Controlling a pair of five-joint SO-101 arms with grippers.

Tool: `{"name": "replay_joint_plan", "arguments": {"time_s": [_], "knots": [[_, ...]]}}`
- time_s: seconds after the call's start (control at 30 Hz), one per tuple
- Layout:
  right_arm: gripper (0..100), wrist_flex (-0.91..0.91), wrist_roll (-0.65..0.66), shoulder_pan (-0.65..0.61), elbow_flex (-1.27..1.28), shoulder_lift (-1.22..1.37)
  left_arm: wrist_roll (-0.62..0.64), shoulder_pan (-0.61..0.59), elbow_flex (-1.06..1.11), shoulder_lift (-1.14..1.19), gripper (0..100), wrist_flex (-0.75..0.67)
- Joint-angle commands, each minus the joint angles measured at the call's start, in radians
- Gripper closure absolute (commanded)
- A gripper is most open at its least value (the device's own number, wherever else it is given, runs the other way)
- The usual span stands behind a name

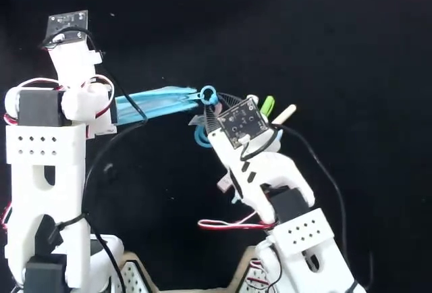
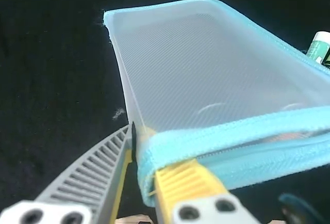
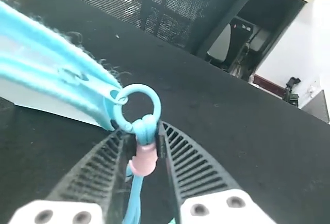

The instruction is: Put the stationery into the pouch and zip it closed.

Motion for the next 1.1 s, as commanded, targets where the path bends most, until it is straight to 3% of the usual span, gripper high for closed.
{"name": "replay_joint_plan", "arguments": {"time_s": [0.0, 0.53, 0.8, 1.07], "knots": [[98.8, 0.005, 0.011, 0.06, -0.004, -0.016, -0.002, 0.005, -0.018, -0.006, 97, -0.011], [98.8, 0.061, 0.009, 0.06, -0.007, -0.015, 0.0, 0.005, -0.016, -0.006, 97, -0.006], [98.8, 0.334, -0.057, 0.06, -0.148, -0.016, 0.0, 0.005, -0.015, -0.002, 97, -0.006], [94.0, 0.413, -0.083, 0.041, -0.179, -0.022, 0.0, 0.01, -0.015, 0.0, 97, -0.006]]}}
